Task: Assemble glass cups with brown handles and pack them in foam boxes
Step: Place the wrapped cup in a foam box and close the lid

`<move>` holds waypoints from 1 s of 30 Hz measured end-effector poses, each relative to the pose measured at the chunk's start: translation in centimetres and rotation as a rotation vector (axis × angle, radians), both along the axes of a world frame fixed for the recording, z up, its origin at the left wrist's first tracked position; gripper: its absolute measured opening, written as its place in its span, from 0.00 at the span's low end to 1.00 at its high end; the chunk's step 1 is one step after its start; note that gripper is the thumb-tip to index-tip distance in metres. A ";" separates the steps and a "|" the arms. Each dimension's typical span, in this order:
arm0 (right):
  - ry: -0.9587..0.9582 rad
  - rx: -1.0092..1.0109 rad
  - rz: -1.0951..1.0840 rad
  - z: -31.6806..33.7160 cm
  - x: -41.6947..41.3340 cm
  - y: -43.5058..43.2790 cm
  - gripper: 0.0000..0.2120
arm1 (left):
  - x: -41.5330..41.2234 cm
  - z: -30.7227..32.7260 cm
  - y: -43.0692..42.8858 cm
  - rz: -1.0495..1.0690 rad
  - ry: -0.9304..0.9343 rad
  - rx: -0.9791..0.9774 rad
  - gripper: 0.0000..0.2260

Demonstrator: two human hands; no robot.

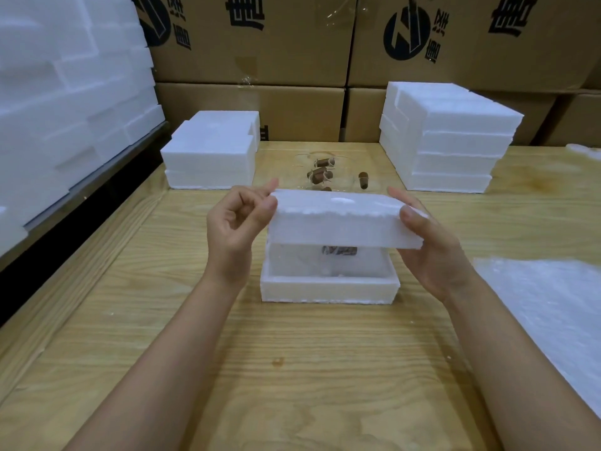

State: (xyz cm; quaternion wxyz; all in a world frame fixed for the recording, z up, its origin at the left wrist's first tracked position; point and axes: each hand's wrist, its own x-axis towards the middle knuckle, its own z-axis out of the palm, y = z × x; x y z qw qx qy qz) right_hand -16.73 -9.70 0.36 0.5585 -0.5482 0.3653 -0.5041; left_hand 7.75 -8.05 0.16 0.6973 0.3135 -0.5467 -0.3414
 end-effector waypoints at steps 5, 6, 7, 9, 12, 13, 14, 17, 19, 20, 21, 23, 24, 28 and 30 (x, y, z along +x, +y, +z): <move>0.074 -0.035 0.079 -0.7 -1.0 0.0 0.31 | 1.6 -0.8 0.1 -0.124 -0.076 0.079 0.13; 0.090 -0.037 0.101 -0.9 -1.0 0.0 0.31 | 2.0 -0.9 0.1 -0.131 -0.085 0.097 0.14; 0.102 -0.031 0.122 -1.0 -1.0 0.1 0.32 | 2.3 -1.1 0.1 -0.135 -0.092 0.112 0.15; 0.109 -0.012 0.150 -1.3 -0.9 0.2 0.33 | 2.7 -1.4 0.2 -0.148 -0.098 0.140 0.16; 0.116 -0.008 0.160 -1.2 -1.0 0.3 0.34 | 3.1 -1.6 0.3 -0.188 -0.115 0.191 0.17; 0.134 -0.015 0.168 -1.1 -1.0 0.3 0.36 | 3.3 -1.6 0.2 -0.207 -0.129 0.209 0.17; 0.159 -0.026 0.179 -0.9 -1.0 0.4 0.38 | 3.6 -1.6 0.2 -0.229 -0.140 0.231 0.18; 0.271 -0.075 0.206 -0.4 -1.1 0.6 0.42 | 4.1 -1.8 0.1 -0.337 -0.125 0.330 0.28; 0.332 -0.093 0.223 -0.2 -1.1 0.8 0.42 | 4.1 -2.0 0.2 -0.415 -0.096 0.400 0.34; 0.350 -0.093 0.230 -0.2 -1.2 0.9 0.42 | 4.1 -2.2 0.2 -0.433 -0.105 0.420 0.35; 0.362 -0.089 0.235 -0.2 -1.3 0.9 0.42 | 4.1 -2.3 0.2 -0.441 -0.125 0.429 0.36; 0.379 -0.078 0.251 -0.3 -1.5 0.9 0.42 | 4.1 -2.4 0.1 -0.455 -0.159 0.430 0.36; 0.386 -0.071 0.259 -0.4 -1.6 0.8 0.42 | 4.2 -2.4 0.1 -0.461 -0.175 0.428 0.36; 0.399 -0.050 0.256 -0.9 -2.0 0.6 0.40 | 4.5 -2.5 0.0 -0.473 -0.237 0.425 0.37; 0.404 -0.057 0.246 -1.0 -2.1 0.4 0.39 | 4.5 -2.6 -0.1 -0.472 -0.245 0.425 0.37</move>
